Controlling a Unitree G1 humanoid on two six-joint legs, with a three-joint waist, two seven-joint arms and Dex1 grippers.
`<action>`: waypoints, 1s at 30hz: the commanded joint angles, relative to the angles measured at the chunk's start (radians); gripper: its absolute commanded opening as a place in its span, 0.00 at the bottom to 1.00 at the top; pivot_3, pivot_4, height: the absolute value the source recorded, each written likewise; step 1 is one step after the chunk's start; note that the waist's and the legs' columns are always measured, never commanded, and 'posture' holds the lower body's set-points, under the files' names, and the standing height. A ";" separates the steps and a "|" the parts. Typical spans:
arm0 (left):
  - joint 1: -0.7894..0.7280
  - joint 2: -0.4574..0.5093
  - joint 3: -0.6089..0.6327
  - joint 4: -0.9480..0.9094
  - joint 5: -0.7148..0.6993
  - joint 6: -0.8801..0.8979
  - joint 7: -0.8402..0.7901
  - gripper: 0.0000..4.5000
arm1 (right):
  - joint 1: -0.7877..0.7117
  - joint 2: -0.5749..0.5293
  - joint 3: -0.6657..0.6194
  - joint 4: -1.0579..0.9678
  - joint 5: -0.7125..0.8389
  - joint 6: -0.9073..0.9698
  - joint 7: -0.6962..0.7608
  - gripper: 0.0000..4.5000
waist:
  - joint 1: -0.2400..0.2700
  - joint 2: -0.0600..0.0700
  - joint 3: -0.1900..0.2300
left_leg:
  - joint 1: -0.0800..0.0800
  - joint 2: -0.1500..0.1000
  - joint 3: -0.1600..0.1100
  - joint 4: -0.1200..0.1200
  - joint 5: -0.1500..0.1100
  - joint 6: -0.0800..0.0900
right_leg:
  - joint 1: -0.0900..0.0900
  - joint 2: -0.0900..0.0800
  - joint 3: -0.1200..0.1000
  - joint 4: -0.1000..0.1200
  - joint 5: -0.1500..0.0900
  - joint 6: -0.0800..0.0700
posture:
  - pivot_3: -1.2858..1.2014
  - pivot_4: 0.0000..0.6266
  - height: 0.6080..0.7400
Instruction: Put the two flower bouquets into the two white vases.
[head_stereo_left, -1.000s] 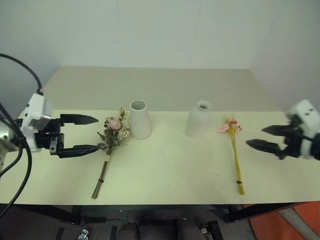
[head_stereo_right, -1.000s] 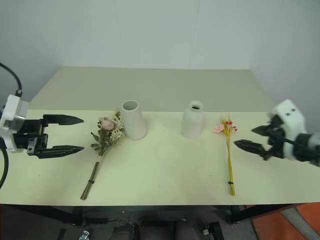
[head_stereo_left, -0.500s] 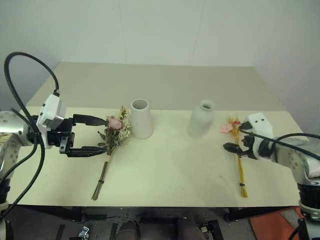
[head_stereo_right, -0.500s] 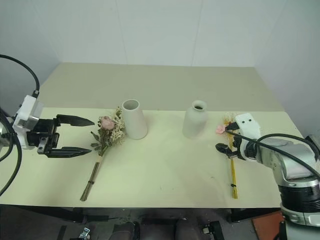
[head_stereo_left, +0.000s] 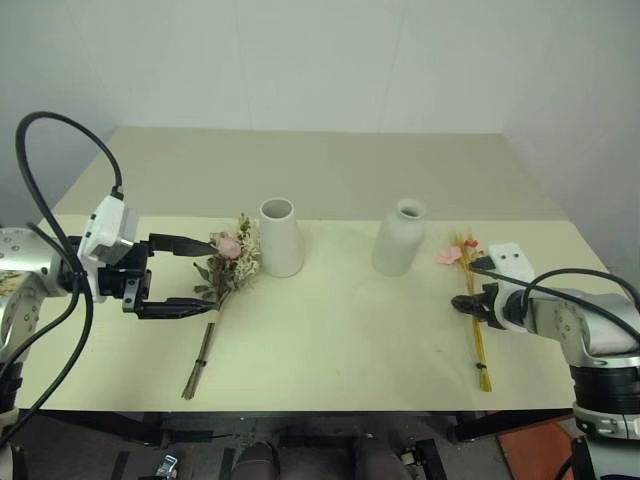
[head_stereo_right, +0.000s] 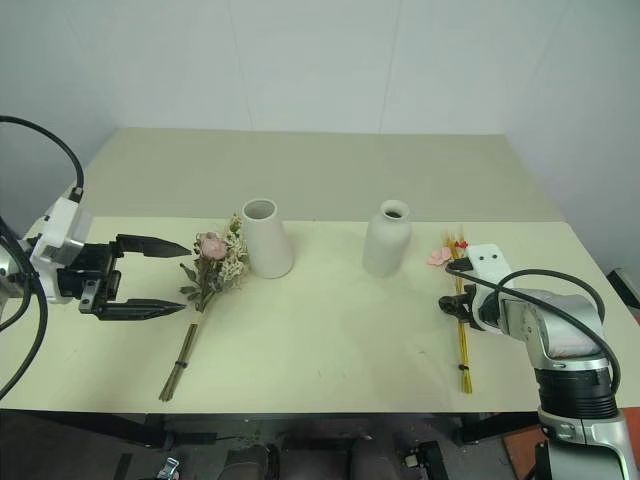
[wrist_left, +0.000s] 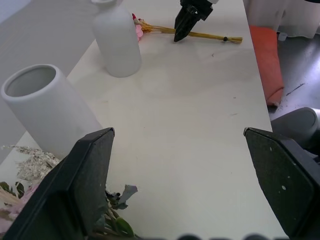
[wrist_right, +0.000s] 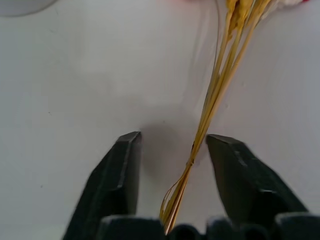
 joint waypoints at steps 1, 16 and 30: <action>0.004 0.020 0.045 -0.030 -0.013 -0.007 0.002 1.00 | -0.038 -0.020 -0.027 0.032 -0.007 0.021 0.006 0.26 | 0.000 0.000 0.000 | 0.000 0.000 0.000 0.000 0.000 0.000 | 0.000 0.000 0.000 0.000 0.000 0.000 | 0.52 0.24 1.00; 0.016 0.028 0.067 -0.033 -0.008 -0.007 0.018 1.00 | -0.264 0.214 -0.133 0.032 -0.223 -0.844 -0.384 0.00 | -0.026 0.001 0.000 | 0.000 0.000 0.000 0.001 0.001 -0.001 | -0.002 0.001 0.001 0.001 0.002 0.001 | 0.52 0.24 1.00; 0.057 0.041 0.114 -0.095 -0.030 0.037 0.066 1.00 | -0.419 0.494 -0.201 0.113 0.078 -1.179 -0.177 0.00 | -0.024 0.000 0.000 | 0.000 0.001 -0.006 0.000 0.001 0.000 | 0.000 0.002 -0.002 0.001 0.006 -0.008 | 0.52 0.24 1.00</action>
